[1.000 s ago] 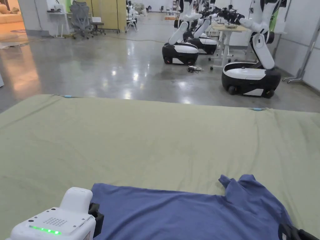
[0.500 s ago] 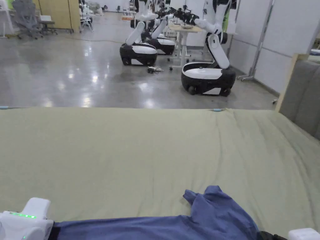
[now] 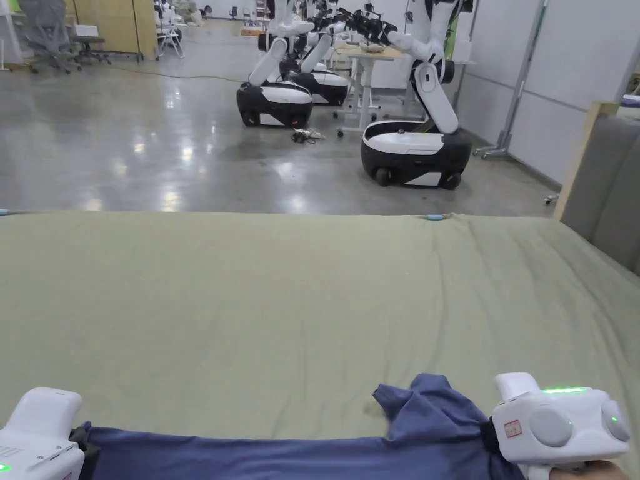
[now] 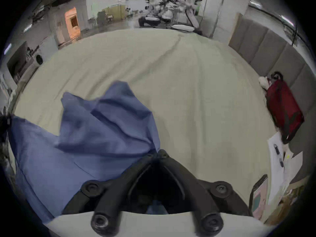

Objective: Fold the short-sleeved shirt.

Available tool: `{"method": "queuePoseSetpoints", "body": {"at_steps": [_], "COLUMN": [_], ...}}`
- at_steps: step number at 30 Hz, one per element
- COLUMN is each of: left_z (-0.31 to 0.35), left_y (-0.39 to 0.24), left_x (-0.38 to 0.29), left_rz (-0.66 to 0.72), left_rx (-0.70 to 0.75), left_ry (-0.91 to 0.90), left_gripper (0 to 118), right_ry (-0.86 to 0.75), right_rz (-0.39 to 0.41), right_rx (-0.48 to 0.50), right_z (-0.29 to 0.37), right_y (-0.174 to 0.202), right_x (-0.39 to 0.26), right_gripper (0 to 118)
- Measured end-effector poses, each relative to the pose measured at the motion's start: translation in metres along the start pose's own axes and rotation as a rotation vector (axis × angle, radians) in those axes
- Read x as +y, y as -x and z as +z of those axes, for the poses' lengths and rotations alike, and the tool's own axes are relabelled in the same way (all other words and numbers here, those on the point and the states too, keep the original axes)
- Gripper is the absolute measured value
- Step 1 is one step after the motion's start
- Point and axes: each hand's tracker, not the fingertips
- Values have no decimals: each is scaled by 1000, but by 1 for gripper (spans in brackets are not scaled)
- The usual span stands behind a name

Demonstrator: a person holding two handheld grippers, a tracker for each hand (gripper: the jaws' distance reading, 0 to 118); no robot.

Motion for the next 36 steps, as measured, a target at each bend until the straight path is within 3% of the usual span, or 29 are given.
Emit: {"method": "queuePoseSetpoints", "body": {"at_steps": [2,3,9,16,23,31,32,33,34,35,36], "left_z": [1,4,59,160,181,171,178,185,195,210,220], "left_y": [6,7,25,45,42,29,26,24,21,17,14], "left_x": [0,-1,-13,-86,-183,-199,-195,-192,-188,-182,-177], "left_rz": [-1,5,62,161,251,222,215,199,186,183,181], "left_rx": [2,2,-2,-28,-77,-24,7,20,25,11,5], "left_ry": [-3,-5,-77,-110,84,109,65,29,-30,-133,-203], "left_gripper": [5,5,5,5,5,8,21,67,97,106,106], "right_ry": [-17,-61,-260,-366,-230,-184,-200,-255,-316,-382,-452], "right_rz": [11,42,100,101,62,18,21,21,16,7,1], "right_rx": [44,21,61,109,83,46,36,20,24,44,73], "right_z": [12,22,131,239,224,208,214,224,236,250,265], "right_y": [1,3,3,4,6,16,18,21,25,31,38], "right_x": [0,-1,-24,-134,-241,-269,-269,-268,-267,-265,-263], "right_gripper": [4,4,4,4,4,5,8,27,50,76,90]}}
